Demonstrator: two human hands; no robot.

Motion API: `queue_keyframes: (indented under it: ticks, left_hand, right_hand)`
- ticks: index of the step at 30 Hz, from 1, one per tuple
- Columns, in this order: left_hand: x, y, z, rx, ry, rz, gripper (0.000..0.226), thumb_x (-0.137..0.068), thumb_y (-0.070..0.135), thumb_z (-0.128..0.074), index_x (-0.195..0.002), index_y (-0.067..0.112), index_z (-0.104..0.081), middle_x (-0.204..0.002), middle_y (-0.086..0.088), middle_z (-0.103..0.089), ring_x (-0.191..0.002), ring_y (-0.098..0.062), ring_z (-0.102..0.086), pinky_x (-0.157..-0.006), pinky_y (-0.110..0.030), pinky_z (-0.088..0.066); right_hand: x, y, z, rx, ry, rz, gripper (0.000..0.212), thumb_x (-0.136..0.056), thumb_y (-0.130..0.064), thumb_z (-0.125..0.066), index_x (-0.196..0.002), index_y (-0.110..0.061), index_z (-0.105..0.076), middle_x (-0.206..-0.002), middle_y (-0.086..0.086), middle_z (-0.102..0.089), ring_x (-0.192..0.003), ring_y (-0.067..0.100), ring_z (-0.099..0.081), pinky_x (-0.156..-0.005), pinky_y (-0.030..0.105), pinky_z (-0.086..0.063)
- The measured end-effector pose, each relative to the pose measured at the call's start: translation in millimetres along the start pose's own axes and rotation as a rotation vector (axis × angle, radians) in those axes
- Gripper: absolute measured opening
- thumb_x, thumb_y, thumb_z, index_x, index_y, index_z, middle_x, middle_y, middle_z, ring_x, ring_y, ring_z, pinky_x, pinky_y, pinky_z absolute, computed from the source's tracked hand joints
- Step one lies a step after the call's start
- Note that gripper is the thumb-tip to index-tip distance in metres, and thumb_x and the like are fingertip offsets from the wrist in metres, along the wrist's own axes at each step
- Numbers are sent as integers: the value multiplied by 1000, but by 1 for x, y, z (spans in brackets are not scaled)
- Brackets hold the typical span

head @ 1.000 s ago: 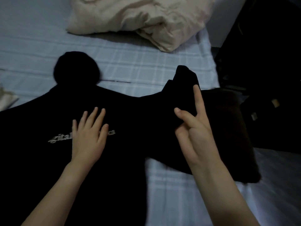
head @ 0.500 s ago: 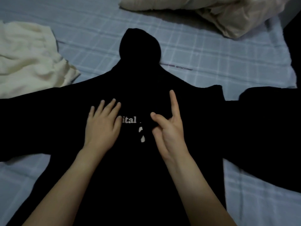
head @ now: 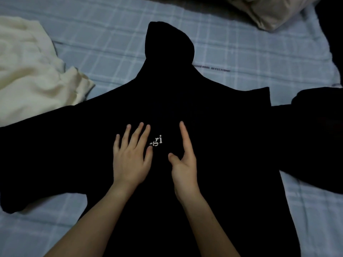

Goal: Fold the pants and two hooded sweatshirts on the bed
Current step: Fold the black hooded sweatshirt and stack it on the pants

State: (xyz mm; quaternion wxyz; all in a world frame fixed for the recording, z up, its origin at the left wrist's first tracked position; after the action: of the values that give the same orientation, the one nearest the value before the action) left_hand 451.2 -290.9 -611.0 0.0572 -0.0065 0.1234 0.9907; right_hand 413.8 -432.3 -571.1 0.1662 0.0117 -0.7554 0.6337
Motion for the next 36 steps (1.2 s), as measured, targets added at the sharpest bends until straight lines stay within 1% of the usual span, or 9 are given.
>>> queue_keyframes:
  ticks: [6, 11, 15, 19, 23, 27, 31, 34, 36]
  left_hand:
    - [-1, -2, -1, 18, 24, -7, 60, -94, 43, -35, -152, 30, -32, -157, 4, -36, -149, -24, -22, -117, -51, -19]
    - [-1, -3, -2, 46, 42, -14, 59, -95, 44, -33, -152, 30, -33, -157, 4, -36, -149, -23, -21, -118, -49, -16]
    - [1, -1, 5, 89, 15, -7, 61, -94, 46, -30, -153, 30, -32, -160, 6, -30, -151, -21, -14, -121, -46, -9]
    - [2, 12, 25, 410, -40, 69, 64, -90, 53, -32, -152, 39, -26, -161, 13, -20, -151, -12, -6, -121, -43, 2]
    - [10, 59, 44, 640, -42, -60, 61, -88, 63, -29, -147, 50, -19, -155, 24, -17, -149, -6, -9, -120, -39, -1]
    - [9, 92, 38, 587, -70, -138, 58, -93, 59, -23, -150, 47, -22, -160, 19, -16, -151, -9, -8, -122, -40, -2]
    - [3, 129, 9, 266, -180, -278, 52, -101, 52, -22, -152, 46, -12, -165, 11, -7, -152, -16, 2, -122, -41, 2]
    - [-1, 145, -6, 275, -247, -303, 51, -104, 43, -33, -152, 44, -18, -166, 6, -3, -152, -20, 6, -123, -45, -1]
    - [-4, 143, -1, 524, -101, -178, 50, -101, 31, -49, -149, 34, -37, -162, 2, -21, -149, -24, -14, -121, -47, -16]
  right_hand:
    - [5, -10, 7, -74, -11, -37, 83, -93, 5, -54, -141, -61, -38, -133, -4, -62, -122, 21, -62, -100, 41, -54]
    - [2, -22, 41, -144, 76, -50, 78, -88, -6, -60, -133, -66, -43, -141, 5, -50, -128, 21, -56, -98, 39, -54]
    - [-17, -29, 66, -217, 102, -117, 68, -96, -7, -60, -138, -58, -40, -120, 4, -60, -123, 31, -60, -98, 45, -55]
    - [-48, -51, 78, 7, 57, -134, 60, -96, -24, -65, -144, -48, -40, -134, 7, -54, -118, 23, -62, -89, 35, -59]
    - [-60, -80, 84, 230, 76, 36, 37, -93, -7, -67, -127, -21, -64, -124, 10, -59, -103, 11, -63, -88, 32, -59]
    - [-28, -104, 128, 328, 253, 255, 34, -89, -8, -70, -113, -31, -69, -107, -4, -61, -101, 9, -65, -86, 15, -53]
    - [-9, -99, 183, 671, 492, 270, 36, -93, -9, -65, -129, -13, -63, -117, 8, -54, -87, -3, -52, -71, -4, -35]
    - [-11, -90, 186, 1009, 474, 298, 44, -96, -12, -59, -139, -9, -54, -126, 9, -48, -98, 10, -56, -77, 6, -34]
    - [-15, -89, 177, 1185, 458, 479, 49, -92, -10, -61, -141, -8, -53, -135, 17, -50, -121, 30, -52, -96, 29, -43]
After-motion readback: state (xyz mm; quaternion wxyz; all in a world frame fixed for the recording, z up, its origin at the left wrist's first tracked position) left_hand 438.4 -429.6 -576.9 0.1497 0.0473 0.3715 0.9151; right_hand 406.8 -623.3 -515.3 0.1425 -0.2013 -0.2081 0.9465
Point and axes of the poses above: each hand's wrist, its own x-axis away from the middle knuckle, its own z-axis out of the back of the hand, y = z × x, the point moved 2 cm from there along -x, towards the middle knuckle
